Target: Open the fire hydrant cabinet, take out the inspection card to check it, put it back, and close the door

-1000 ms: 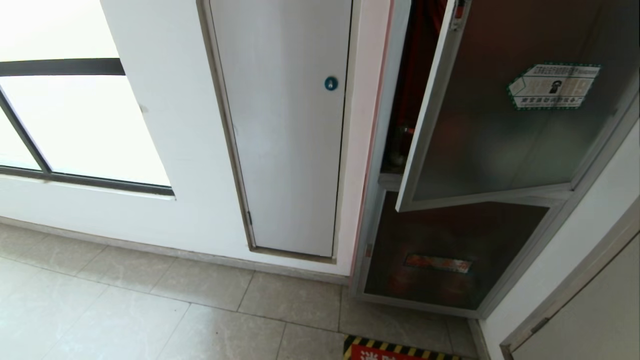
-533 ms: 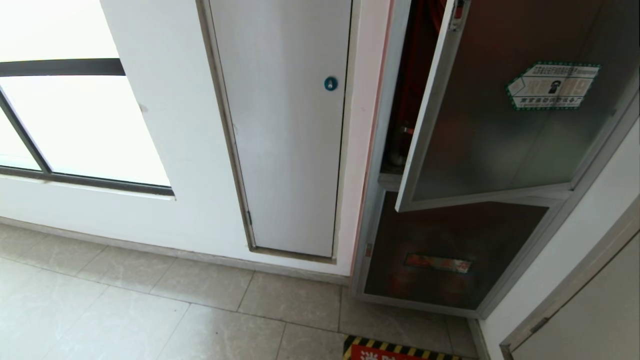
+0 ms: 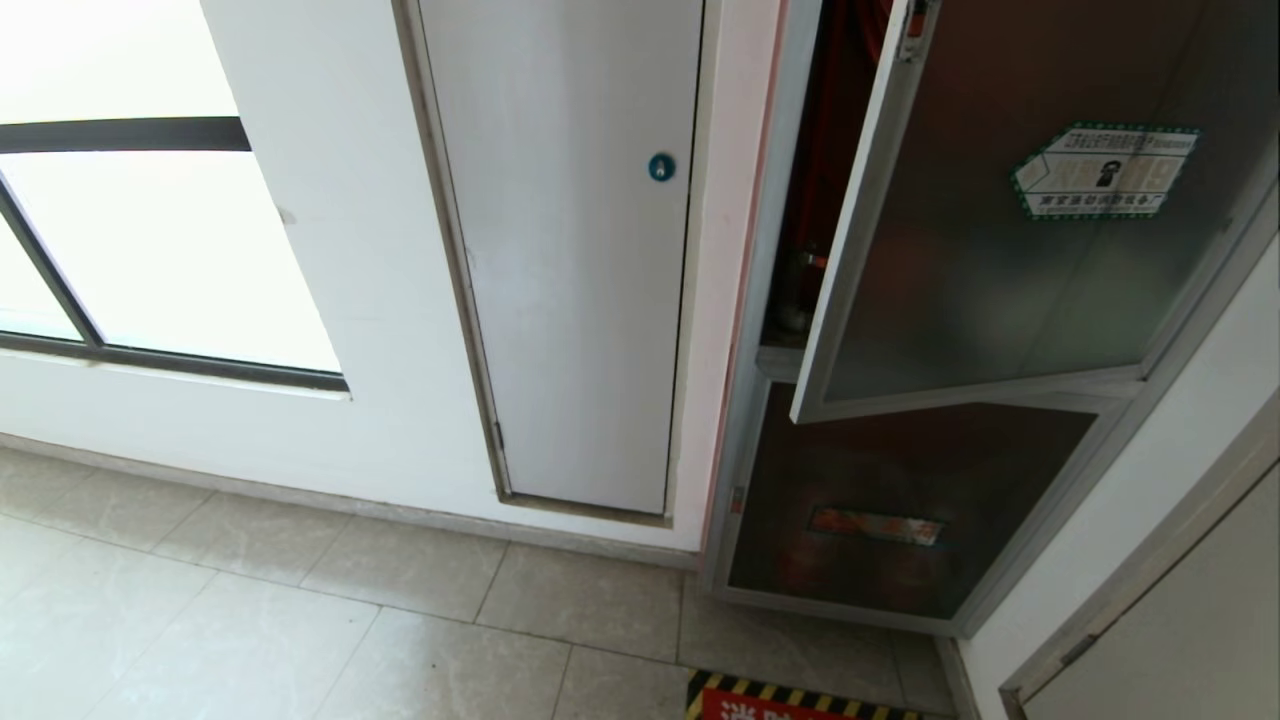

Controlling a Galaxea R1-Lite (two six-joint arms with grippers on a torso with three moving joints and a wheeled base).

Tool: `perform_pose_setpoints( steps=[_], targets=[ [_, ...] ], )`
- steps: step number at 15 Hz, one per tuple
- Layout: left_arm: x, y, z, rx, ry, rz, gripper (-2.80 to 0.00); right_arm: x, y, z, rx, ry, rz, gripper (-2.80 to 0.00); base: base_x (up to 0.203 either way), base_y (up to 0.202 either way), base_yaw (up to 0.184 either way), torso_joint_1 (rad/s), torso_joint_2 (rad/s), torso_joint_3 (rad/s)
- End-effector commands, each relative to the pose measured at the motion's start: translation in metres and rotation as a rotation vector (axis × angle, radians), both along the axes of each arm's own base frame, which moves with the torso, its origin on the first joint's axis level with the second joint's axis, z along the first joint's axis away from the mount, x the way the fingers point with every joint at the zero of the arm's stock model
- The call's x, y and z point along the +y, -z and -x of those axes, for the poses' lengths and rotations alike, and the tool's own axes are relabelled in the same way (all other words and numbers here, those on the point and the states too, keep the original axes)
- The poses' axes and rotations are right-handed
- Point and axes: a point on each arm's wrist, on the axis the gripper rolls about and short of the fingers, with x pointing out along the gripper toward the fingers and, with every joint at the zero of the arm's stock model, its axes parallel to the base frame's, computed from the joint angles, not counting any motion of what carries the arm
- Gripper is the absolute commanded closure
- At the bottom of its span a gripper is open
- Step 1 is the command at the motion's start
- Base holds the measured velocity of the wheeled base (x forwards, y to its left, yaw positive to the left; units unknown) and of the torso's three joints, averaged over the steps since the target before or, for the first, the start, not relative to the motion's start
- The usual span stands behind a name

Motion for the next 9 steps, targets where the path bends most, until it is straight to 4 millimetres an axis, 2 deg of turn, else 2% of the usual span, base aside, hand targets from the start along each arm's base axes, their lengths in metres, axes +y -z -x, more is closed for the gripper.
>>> perform_pose_setpoints(
  steps=[1,6,9],
  targets=[
    [0.000,0.000,0.000,0.002,0.000,0.001,0.00,0.000,0.000,0.000,0.000,0.000,0.000,0.00,0.000,0.000,0.000,0.000,0.00,0.000],
    [0.000,-0.002,0.000,-0.006,-0.001,0.001,0.00,0.000,0.000,0.000,0.000,0.000,0.000,0.00,0.000,0.000,0.000,0.000,0.00,0.000],
    [0.000,-0.027,0.007,-0.068,0.005,0.044,0.00,0.000,0.000,0.000,-0.002,0.000,0.000,0.00,0.000,0.000,0.000,0.000,0.00,0.000]
  ],
)
